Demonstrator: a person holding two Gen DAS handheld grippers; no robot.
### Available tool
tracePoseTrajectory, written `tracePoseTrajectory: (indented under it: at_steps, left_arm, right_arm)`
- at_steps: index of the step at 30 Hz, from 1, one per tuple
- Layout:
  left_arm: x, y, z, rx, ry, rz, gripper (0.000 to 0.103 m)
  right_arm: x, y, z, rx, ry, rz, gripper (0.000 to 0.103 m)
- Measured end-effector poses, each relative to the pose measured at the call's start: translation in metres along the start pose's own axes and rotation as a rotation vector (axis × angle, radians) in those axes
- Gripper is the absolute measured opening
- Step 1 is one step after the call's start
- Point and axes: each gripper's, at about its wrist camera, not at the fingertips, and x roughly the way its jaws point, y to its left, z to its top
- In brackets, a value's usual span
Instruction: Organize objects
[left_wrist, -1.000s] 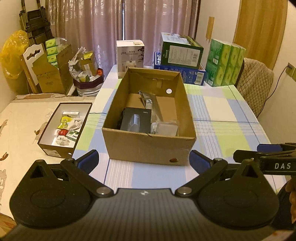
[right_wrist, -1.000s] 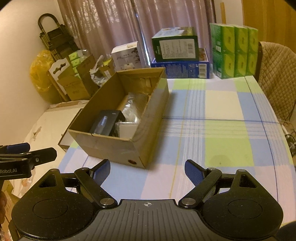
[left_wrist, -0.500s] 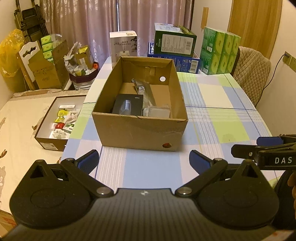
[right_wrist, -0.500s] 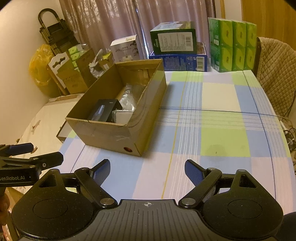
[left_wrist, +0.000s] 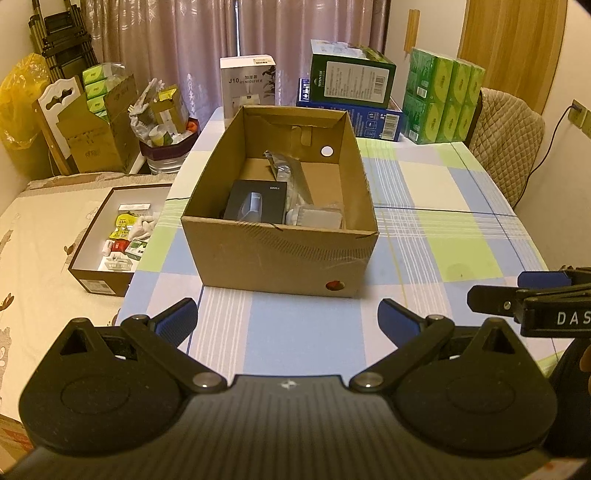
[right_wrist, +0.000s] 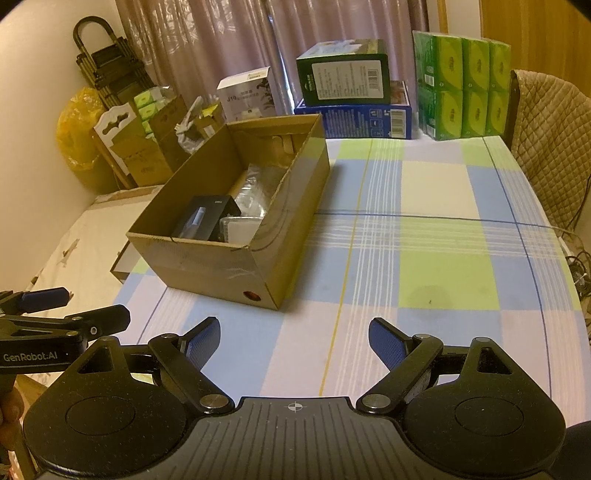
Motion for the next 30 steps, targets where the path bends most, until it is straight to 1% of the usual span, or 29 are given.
tracePoseTrajectory:
  at_steps: [17,30]
  left_arm:
    - [0.0018,0.0002,-0.0002,0.007,-0.004,0.007,0.102]
    - [0.0011,-0.0034,0.0033,0.001,-0.018,-0.016,0.102]
  right_arm:
    - [0.0022,-0.0022,-0.0015,0.004,0.003,0.003,0.085]
    - [0.0027,-0.003,-0.0022,0.006,0.003,0.002,0.085]
